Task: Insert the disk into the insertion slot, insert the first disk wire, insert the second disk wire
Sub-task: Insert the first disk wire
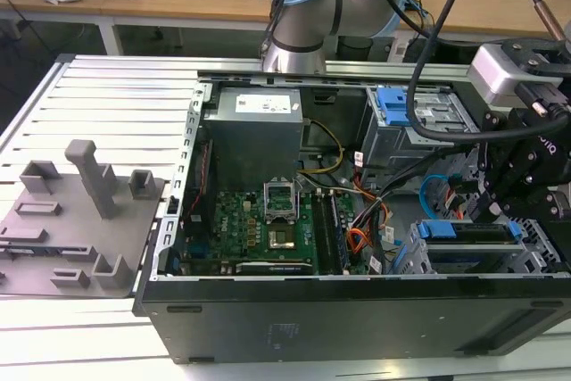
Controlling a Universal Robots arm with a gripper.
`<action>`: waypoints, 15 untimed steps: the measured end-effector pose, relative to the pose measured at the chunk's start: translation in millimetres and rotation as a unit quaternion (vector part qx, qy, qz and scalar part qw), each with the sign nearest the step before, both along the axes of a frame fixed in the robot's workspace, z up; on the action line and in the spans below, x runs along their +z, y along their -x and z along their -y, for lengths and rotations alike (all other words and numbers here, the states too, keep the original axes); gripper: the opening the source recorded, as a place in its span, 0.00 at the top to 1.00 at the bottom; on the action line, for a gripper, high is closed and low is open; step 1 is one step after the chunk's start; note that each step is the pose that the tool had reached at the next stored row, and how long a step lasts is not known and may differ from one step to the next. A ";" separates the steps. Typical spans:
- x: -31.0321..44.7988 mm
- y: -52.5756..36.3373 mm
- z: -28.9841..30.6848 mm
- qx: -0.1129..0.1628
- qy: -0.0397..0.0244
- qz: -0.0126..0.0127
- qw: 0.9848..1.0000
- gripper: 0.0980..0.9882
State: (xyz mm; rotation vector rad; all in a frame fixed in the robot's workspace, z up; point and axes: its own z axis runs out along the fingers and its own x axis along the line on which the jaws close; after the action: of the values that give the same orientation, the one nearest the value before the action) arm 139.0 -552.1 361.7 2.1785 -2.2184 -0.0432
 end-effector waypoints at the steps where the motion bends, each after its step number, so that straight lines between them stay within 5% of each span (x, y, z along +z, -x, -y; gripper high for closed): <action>1: 0.0 0.0 0.0 0.000 0.000 0.000 1.000 0.99; 5: 0.0 -7.7 0.0 0.000 0.000 0.000 1.000 0.99; 10: 16.7 -8.1 0.0 0.000 0.000 0.000 1.000 0.99; 15: 18.6 -8.1 0.0 0.000 0.000 0.000 1.000 0.99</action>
State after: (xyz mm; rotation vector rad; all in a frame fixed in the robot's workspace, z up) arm 147.1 -552.1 380.3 2.1784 -2.2184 -0.0432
